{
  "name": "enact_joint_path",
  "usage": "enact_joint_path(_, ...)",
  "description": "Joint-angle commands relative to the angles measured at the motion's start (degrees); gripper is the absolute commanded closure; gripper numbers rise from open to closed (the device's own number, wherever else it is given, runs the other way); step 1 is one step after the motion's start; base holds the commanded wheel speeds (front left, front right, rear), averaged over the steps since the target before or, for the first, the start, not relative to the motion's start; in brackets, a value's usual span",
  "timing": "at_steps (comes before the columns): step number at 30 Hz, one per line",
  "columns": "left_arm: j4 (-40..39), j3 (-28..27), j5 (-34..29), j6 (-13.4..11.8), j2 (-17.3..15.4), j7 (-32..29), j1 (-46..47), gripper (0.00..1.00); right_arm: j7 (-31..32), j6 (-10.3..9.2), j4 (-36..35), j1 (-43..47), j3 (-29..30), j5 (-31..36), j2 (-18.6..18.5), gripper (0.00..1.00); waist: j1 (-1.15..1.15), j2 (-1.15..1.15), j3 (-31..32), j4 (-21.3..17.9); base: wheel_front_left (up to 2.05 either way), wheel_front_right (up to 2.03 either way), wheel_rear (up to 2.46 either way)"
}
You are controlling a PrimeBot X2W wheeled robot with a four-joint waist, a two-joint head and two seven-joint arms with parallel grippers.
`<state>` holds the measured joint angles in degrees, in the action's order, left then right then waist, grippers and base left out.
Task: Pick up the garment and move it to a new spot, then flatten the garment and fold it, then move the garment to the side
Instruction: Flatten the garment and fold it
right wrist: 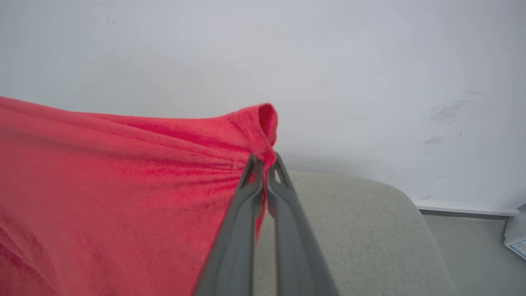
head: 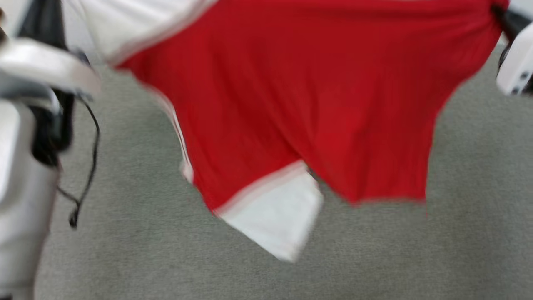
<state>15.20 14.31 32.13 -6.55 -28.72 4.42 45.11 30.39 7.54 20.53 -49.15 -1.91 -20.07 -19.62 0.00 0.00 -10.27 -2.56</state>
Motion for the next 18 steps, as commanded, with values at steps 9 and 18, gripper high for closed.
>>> enact_joint_path(9,9.1,0.4,-3.9,2.4,-3.6,-1.4,23.2,1.0,-5.1,-0.11,3.0,-16.0,0.7,2.9,-0.7,1.0,0.0,0.0,-6.7,-2.3,0.0,0.0,0.0)
enact_joint_path(18,10.5,1.1,-7.2,3.3,-5.8,-3.7,41.5,1.0,-10.4,-0.12,5.0,-31.5,0.4,3.1,-3.0,1.0,0.0,0.0,-19.4,-2.8,0.0,0.0,0.0)
